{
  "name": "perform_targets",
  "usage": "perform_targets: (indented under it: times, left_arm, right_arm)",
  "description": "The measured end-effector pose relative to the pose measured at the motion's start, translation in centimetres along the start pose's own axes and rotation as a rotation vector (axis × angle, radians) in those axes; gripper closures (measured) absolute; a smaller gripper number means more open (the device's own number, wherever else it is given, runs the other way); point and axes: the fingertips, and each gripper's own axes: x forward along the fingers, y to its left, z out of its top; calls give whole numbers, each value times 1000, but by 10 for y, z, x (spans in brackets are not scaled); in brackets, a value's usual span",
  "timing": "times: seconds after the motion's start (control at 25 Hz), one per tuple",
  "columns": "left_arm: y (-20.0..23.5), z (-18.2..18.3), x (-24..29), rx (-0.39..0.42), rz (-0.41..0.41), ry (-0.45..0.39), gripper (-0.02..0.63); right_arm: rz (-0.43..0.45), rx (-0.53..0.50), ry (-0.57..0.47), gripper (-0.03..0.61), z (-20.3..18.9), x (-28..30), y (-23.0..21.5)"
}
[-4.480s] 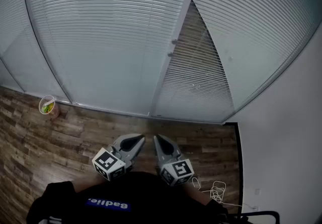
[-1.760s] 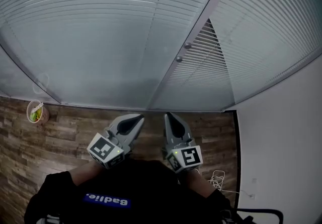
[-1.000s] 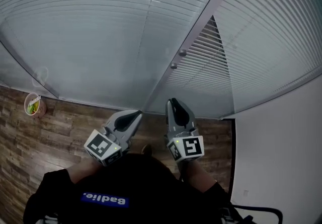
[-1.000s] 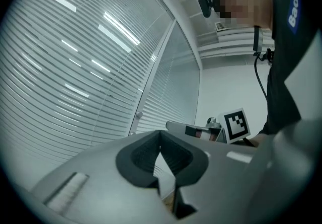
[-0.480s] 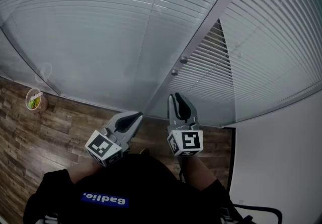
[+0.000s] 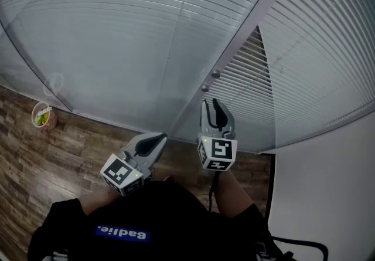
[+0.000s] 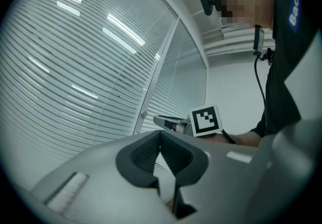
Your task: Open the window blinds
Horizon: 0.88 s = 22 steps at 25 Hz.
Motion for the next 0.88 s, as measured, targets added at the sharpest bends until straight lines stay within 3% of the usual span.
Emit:
perform_targets:
  times: [0.36,0.88]
  left_arm:
    - [2,-1,-7,-4,23,4,614]
    - [12,1,-17,8,43,8,614]
  right_arm:
    - [-67,-36,15,452,4,22,-20]
    - [-133,-164,68,430,8,63,-39]
